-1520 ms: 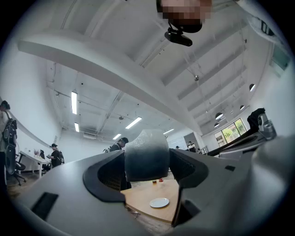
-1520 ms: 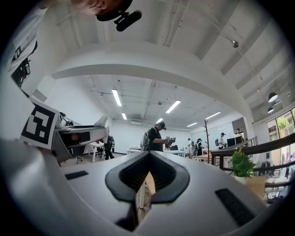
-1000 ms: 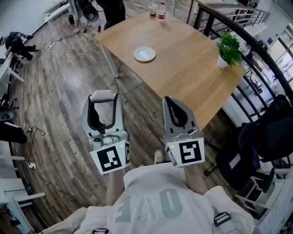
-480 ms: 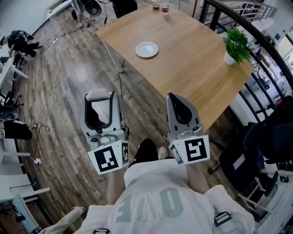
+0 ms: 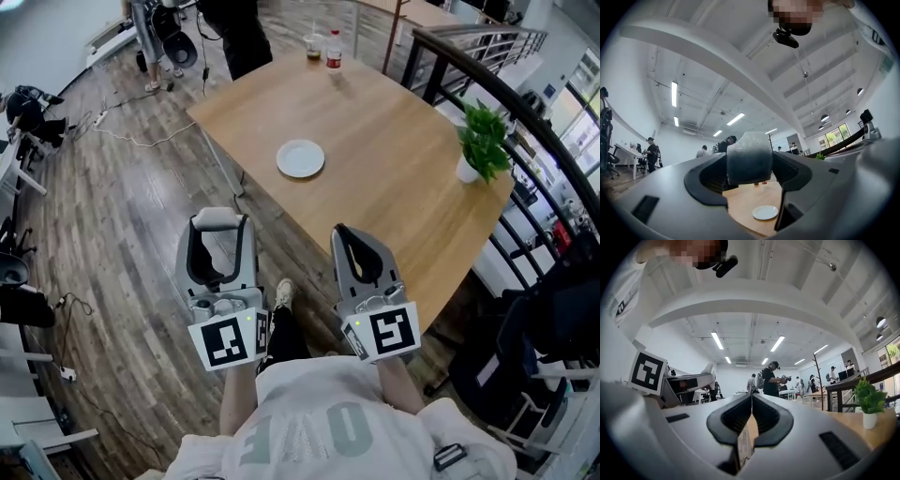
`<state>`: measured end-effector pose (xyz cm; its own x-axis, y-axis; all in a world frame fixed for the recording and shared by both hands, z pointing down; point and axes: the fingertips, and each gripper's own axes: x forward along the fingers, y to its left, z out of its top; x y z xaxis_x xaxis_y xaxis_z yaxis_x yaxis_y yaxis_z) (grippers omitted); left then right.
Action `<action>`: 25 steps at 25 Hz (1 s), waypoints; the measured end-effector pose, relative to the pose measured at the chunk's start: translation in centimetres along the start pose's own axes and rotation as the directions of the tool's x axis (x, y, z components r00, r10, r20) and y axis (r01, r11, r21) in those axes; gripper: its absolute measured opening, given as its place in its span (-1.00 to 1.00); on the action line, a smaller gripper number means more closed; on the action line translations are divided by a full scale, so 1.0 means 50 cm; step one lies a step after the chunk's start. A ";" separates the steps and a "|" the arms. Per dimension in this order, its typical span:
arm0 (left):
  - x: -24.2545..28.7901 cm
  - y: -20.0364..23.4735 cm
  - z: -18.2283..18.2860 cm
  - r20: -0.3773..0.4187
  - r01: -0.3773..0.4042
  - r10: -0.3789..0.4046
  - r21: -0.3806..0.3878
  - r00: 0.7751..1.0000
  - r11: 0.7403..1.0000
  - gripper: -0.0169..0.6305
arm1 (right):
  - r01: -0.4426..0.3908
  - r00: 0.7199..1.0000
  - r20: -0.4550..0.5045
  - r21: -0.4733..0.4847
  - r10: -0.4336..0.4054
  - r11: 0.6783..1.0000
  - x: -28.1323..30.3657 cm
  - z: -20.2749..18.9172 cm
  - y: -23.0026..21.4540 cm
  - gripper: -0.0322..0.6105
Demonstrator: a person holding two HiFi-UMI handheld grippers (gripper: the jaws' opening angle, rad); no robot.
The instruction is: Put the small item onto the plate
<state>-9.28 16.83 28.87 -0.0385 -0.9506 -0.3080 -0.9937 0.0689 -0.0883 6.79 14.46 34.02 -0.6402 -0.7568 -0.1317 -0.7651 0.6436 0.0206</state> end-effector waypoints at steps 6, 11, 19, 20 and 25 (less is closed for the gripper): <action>0.161 0.077 -0.052 0.024 0.032 -0.031 -0.022 0.999 0.999 0.00 | 0.010 1.000 0.011 -0.015 -0.010 1.000 0.180 -0.005 -0.024 -0.84; 0.293 0.146 -0.064 0.032 0.055 -0.054 -0.041 0.998 0.998 0.00 | 0.025 1.000 0.017 -0.040 -0.025 0.999 0.303 0.021 -0.036 -0.84; 0.443 0.235 -0.060 0.101 0.093 -0.090 -0.026 0.991 0.995 0.00 | 0.076 0.994 0.089 -0.059 -0.071 0.995 0.470 0.055 -0.056 -0.84; 0.459 0.245 -0.065 0.102 0.097 -0.094 -0.029 0.990 0.995 0.00 | 0.084 0.993 0.093 -0.061 -0.078 0.995 0.486 0.055 -0.059 -0.84; 0.503 0.245 -0.086 0.094 0.136 -0.131 -0.040 0.987 0.990 0.00 | 0.126 0.989 0.081 -0.062 -0.121 0.990 0.514 0.043 -0.086 -0.84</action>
<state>-22.87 -7.57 24.13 0.1025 -0.9186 -0.3818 -0.9932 -0.0729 -0.0913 -6.22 -7.49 28.40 -0.5351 -0.8175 -0.2131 -0.8427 0.5344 0.0656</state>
